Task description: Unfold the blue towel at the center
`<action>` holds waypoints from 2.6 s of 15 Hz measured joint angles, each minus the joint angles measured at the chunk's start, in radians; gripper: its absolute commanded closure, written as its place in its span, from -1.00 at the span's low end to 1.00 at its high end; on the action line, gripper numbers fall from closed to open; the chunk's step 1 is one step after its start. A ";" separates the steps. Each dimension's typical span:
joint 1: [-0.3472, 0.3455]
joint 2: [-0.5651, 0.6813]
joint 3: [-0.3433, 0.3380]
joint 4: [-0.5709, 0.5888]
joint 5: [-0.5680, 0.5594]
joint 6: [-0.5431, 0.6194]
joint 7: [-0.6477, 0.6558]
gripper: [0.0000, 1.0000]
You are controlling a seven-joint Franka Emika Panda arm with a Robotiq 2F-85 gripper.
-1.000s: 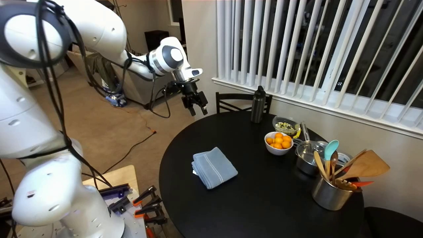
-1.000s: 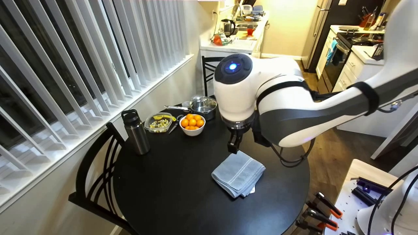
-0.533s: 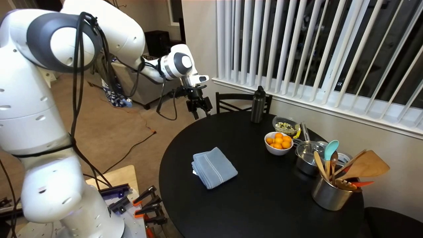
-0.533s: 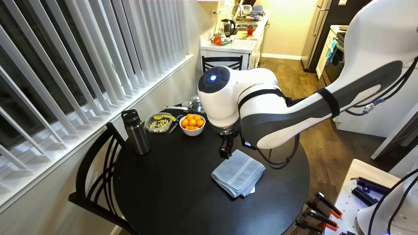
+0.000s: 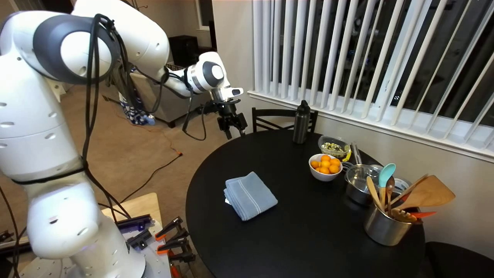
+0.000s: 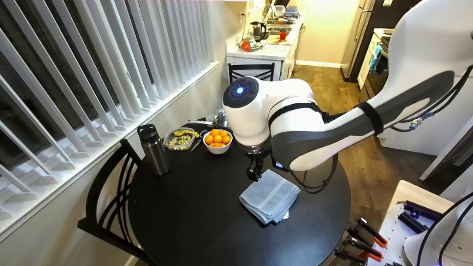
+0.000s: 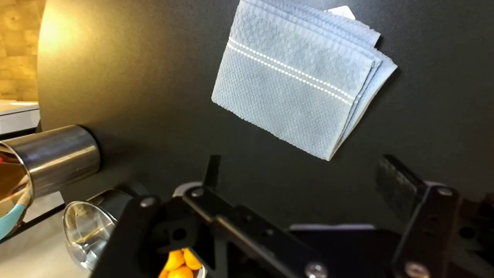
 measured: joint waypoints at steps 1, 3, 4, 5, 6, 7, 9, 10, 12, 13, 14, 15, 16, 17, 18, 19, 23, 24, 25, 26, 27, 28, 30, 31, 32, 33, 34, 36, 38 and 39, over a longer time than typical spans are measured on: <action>0.021 0.017 -0.010 0.007 0.000 0.004 0.017 -1.00; 0.070 0.079 -0.022 0.036 0.000 0.006 0.071 -1.00; 0.100 0.119 -0.026 0.057 0.000 0.006 0.108 -1.00; 0.131 0.161 -0.033 0.081 0.000 0.006 0.149 -1.00; 0.163 0.203 -0.043 0.105 0.000 0.006 0.194 -1.00; 0.192 0.242 -0.057 0.128 0.000 0.006 0.241 -1.00; 0.242 0.311 -0.093 0.165 0.000 0.004 0.338 -1.00; 0.258 0.338 -0.111 0.176 0.000 0.004 0.379 -1.00; 0.274 0.382 -0.142 0.184 0.002 0.006 0.440 -1.00; 0.277 0.400 -0.155 0.184 0.002 0.008 0.462 -1.00; 0.277 0.418 -0.168 0.185 0.003 0.016 0.478 -1.00; 0.277 0.436 -0.181 0.186 0.006 0.027 0.489 -1.00; 0.276 0.454 -0.192 0.189 0.010 0.040 0.498 -1.00; 0.276 0.470 -0.200 0.193 0.015 0.049 0.503 -1.00; 0.276 0.487 -0.208 0.200 0.022 0.057 0.508 -1.00; 0.276 0.505 -0.214 0.209 0.031 0.062 0.512 -1.00; 0.277 0.573 -0.239 0.253 0.047 0.061 0.518 -1.00; 0.278 0.589 -0.244 0.265 0.048 0.057 0.518 -1.00; 0.279 0.604 -0.249 0.277 0.048 0.049 0.518 -1.00; 0.279 0.617 -0.253 0.290 0.049 0.038 0.518 -1.00; 0.280 0.630 -0.256 0.302 0.049 0.029 0.518 -1.00; 0.281 0.640 -0.259 0.315 0.049 0.019 0.518 -1.00; 0.287 0.656 -0.267 0.336 0.049 -0.005 0.518 -1.00; 0.291 0.662 -0.272 0.346 0.049 -0.017 0.518 -1.00; 0.294 0.667 -0.275 0.355 0.049 -0.032 0.518 -1.00; 0.298 0.672 -0.278 0.363 0.049 -0.047 0.518 -1.00; 0.301 0.677 -0.282 0.370 0.049 -0.059 0.518 -1.00; 0.304 0.686 -0.287 0.385 0.049 -0.086 0.518 -1.00; 0.304 0.698 -0.293 0.397 0.049 -0.104 0.518 -1.00; 0.304 0.702 -0.295 0.402 0.049 -0.113 0.518 -1.00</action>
